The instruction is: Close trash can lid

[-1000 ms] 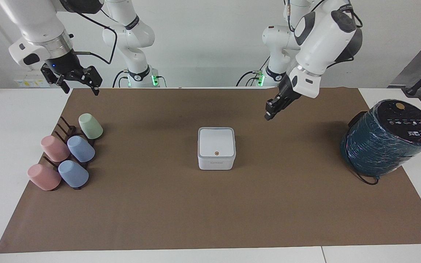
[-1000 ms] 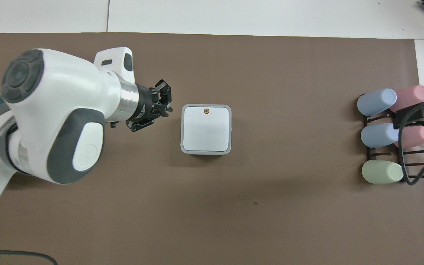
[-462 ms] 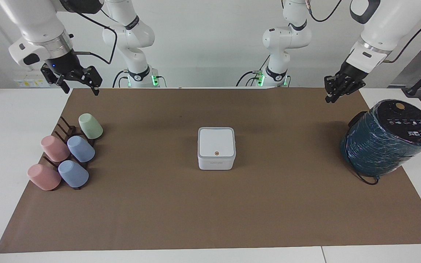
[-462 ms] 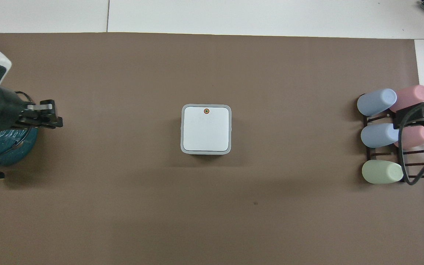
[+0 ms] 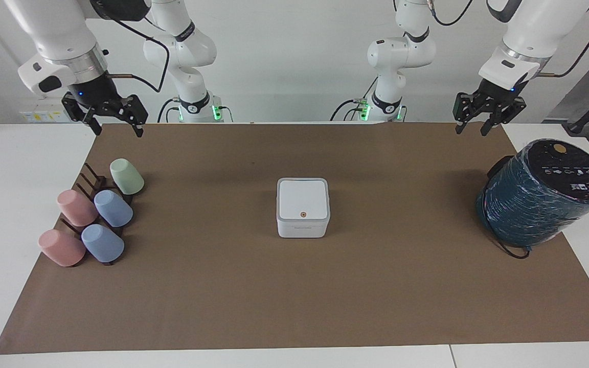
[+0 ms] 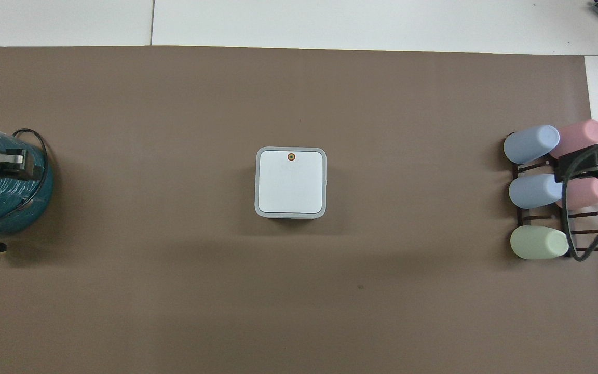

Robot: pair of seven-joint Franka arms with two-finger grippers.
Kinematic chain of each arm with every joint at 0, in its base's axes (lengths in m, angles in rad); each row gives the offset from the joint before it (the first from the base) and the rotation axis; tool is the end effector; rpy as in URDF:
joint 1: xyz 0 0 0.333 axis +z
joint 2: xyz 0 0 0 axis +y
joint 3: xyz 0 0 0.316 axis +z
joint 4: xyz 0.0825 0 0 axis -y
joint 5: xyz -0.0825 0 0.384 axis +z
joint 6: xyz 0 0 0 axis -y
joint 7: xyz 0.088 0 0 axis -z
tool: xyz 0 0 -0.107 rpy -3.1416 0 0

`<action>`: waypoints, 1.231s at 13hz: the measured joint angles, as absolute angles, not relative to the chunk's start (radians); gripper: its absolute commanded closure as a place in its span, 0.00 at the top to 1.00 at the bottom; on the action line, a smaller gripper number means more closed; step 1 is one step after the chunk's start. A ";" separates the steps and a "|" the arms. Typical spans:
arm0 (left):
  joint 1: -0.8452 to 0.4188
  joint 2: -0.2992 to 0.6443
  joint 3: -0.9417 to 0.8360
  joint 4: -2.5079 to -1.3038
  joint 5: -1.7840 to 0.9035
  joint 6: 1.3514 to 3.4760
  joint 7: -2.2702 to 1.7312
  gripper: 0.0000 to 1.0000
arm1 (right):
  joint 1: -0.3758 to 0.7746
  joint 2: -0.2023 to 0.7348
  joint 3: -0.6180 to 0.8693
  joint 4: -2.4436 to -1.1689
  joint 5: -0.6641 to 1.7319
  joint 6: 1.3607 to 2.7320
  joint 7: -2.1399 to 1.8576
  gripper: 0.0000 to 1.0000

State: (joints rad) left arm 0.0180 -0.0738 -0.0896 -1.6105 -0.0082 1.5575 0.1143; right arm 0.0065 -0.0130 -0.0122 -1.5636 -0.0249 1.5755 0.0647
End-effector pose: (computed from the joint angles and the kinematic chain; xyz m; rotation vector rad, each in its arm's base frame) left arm 0.5287 -0.0407 0.6445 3.1267 -0.2915 0.0322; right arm 0.5513 -0.0058 0.6355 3.1154 -0.1100 0.0399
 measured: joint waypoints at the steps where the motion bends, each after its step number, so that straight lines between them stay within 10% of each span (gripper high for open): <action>1: 0.018 -0.074 -0.091 -1.611 -0.007 1.557 0.115 1.00 | 0.006 -0.015 -0.013 -1.576 -0.025 1.592 0.065 1.00; 16: 0.018 -0.074 -0.091 -1.611 -0.005 1.557 0.107 1.00 | 0.007 -0.049 -0.010 -1.582 -0.025 1.559 0.065 1.00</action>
State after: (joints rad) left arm 0.0180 -0.0739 -0.0909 -1.6105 -0.0051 1.5570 0.1070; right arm 0.0071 -0.0486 -0.0103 -1.5818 -0.0249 1.5588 0.0647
